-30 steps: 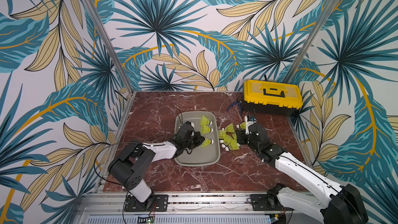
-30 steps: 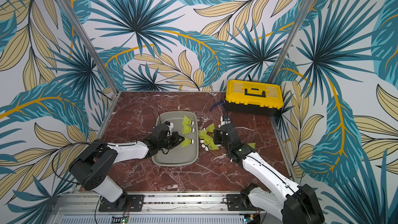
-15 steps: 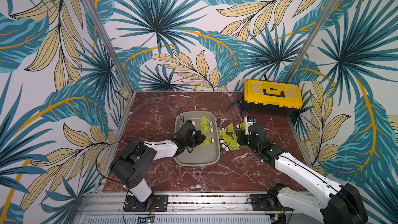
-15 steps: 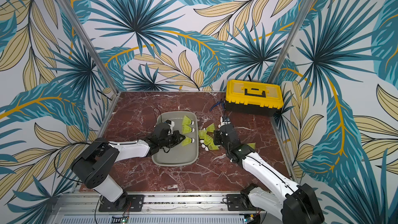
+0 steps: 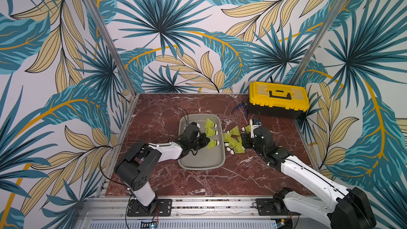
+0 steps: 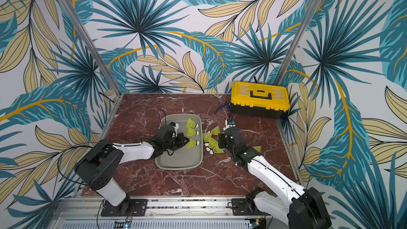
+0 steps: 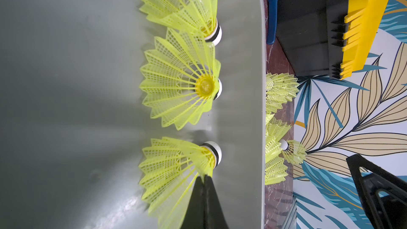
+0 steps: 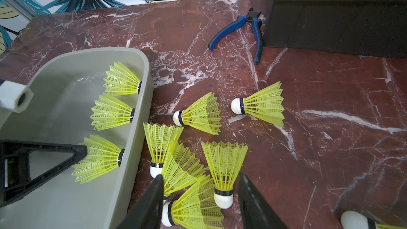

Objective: Put the shuttlecocks into the storage box
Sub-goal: Place the shuttlecock in the storage box.

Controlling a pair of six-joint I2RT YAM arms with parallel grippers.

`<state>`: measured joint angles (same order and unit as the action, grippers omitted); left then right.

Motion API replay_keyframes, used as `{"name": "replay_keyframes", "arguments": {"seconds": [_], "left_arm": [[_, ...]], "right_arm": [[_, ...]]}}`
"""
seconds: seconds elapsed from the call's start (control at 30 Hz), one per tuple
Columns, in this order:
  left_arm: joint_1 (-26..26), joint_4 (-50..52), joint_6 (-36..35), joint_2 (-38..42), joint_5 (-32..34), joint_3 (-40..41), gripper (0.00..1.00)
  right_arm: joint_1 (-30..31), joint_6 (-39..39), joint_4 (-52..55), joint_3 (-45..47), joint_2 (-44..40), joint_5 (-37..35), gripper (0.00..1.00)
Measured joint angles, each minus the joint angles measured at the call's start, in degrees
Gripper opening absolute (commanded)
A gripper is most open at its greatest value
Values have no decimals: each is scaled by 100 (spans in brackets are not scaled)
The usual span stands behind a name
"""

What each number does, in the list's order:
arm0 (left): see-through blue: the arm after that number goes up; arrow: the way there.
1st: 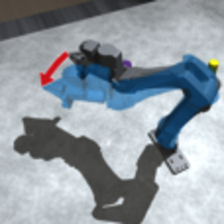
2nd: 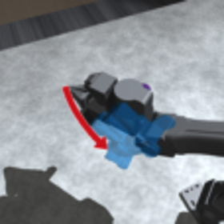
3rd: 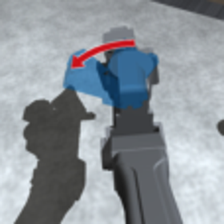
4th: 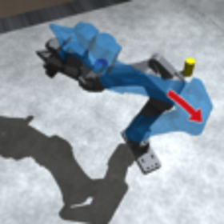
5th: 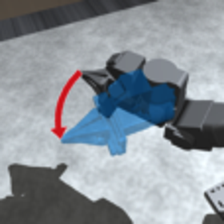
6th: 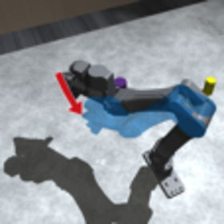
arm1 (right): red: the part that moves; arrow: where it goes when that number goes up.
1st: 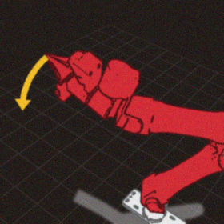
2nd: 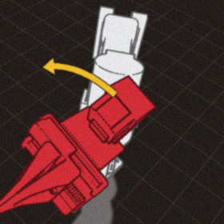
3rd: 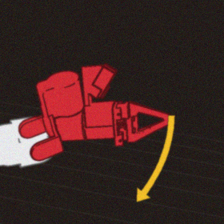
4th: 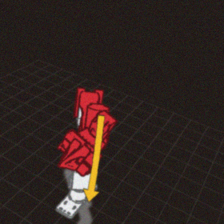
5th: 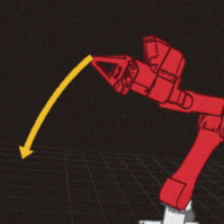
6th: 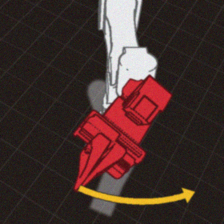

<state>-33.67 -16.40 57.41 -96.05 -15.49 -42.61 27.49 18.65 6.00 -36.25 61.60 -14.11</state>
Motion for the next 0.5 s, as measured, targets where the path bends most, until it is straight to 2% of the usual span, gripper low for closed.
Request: {"name": "replay_keyframes", "arguments": {"seconds": [0.33,0.5], "left_arm": [[13,199,-146,-39,98,-225,4],[13,223,-173,-133,118,-278,11]], "right_arm": [[0,0,7,11,37,0,55],[0,0,11,33,39,0,55]]}}
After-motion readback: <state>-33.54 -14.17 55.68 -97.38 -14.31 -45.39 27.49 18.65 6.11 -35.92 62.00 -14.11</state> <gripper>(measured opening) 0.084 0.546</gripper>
